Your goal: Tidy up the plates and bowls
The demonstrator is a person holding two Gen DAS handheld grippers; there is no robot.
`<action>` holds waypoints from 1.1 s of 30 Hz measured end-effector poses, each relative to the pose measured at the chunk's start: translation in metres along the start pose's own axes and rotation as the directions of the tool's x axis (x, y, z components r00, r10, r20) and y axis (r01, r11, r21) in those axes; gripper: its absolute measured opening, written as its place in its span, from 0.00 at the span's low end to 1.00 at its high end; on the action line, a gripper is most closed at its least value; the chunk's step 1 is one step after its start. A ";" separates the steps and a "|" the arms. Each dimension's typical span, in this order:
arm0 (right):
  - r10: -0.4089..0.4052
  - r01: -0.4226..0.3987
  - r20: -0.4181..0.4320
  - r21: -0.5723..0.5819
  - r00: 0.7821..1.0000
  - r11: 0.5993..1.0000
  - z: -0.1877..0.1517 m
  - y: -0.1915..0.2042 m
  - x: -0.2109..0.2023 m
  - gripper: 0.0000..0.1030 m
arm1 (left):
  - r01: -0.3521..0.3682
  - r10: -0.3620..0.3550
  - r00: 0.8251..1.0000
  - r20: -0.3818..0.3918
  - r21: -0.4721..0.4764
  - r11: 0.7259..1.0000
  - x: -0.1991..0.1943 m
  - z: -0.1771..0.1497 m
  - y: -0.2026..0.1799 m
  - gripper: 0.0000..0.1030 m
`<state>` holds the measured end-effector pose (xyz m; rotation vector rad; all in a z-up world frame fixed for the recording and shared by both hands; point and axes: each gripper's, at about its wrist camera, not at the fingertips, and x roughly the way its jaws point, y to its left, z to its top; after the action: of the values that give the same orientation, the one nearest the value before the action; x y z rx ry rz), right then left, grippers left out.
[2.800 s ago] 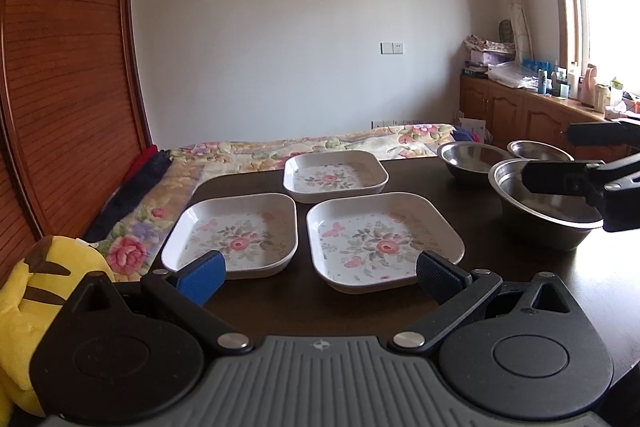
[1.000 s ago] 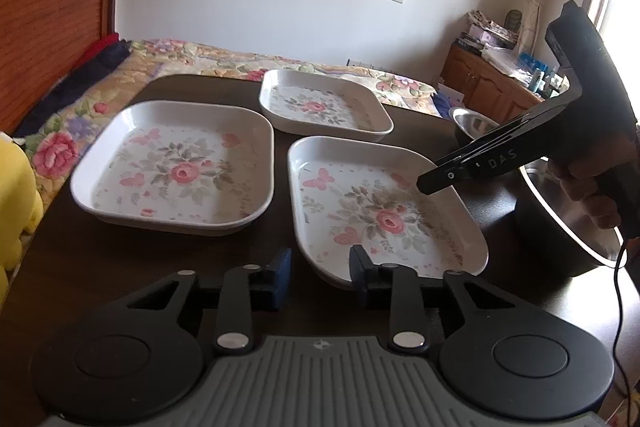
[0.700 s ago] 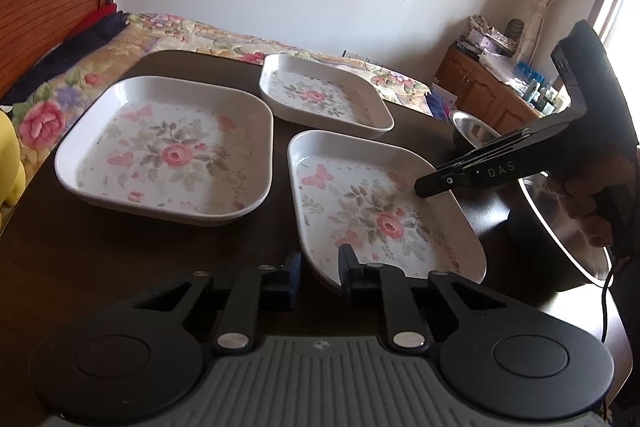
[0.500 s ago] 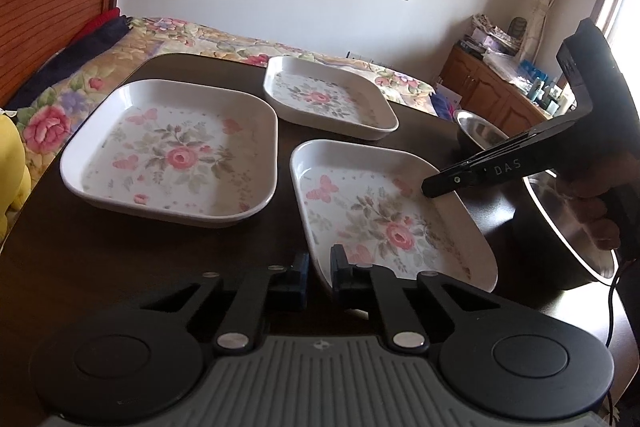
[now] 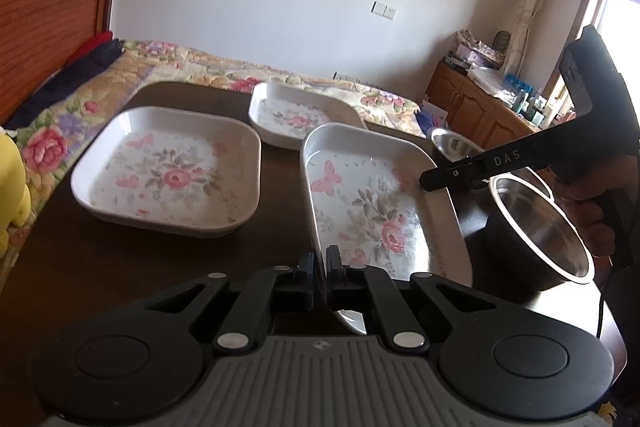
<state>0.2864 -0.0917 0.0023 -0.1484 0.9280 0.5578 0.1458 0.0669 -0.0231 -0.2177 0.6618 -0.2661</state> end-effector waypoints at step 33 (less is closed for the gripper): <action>-0.012 0.006 0.062 0.091 0.998 0.996 -0.072 0.047 -0.035 0.07 | 0.013 -0.011 1.000 -0.022 0.064 0.998 -0.047 -0.035 0.006 0.30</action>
<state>0.1936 -0.0909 -0.0079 -0.0531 0.8898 0.5080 0.0895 0.0829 -0.0248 -0.1579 0.6722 -0.3009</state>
